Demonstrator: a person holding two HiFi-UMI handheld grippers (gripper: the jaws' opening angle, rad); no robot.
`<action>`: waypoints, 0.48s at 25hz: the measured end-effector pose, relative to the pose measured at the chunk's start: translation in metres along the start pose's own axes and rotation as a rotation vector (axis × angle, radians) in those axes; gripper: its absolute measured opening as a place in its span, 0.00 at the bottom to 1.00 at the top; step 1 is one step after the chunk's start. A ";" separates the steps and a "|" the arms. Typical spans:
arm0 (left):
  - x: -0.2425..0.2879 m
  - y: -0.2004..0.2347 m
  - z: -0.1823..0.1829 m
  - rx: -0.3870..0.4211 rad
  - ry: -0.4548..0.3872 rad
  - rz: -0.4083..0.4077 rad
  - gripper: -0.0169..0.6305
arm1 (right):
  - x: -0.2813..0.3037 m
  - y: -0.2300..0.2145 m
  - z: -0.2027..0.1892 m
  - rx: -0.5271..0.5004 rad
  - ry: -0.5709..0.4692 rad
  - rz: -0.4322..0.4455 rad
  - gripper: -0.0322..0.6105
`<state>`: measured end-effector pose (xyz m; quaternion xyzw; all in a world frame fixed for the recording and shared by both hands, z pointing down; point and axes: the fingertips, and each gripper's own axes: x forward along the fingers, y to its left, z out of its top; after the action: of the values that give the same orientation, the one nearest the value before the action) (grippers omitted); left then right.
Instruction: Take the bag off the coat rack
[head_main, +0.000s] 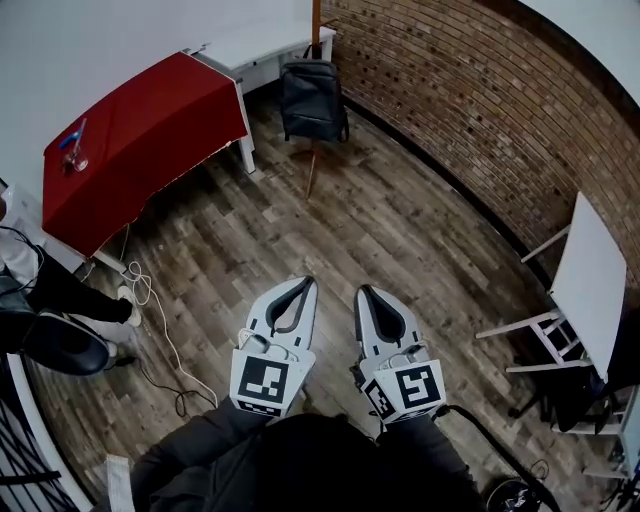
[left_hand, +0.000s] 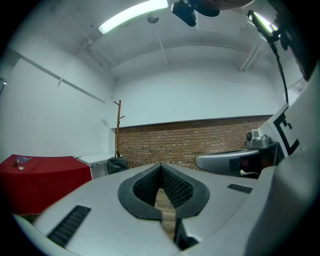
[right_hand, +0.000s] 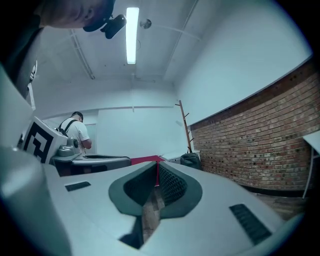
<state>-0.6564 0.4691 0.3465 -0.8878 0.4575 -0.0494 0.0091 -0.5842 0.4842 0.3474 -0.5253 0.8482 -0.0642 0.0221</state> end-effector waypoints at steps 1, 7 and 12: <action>0.007 0.014 0.001 -0.011 -0.009 0.004 0.04 | 0.016 -0.001 0.001 -0.002 0.004 -0.001 0.06; 0.037 0.086 -0.004 -0.049 -0.014 0.011 0.04 | 0.097 0.002 0.005 -0.024 0.023 -0.010 0.06; 0.053 0.132 -0.007 -0.068 -0.019 0.020 0.04 | 0.147 0.011 0.008 -0.048 0.030 -0.006 0.06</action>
<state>-0.7339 0.3495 0.3493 -0.8835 0.4675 -0.0256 -0.0162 -0.6593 0.3570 0.3426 -0.5272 0.8481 -0.0517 -0.0036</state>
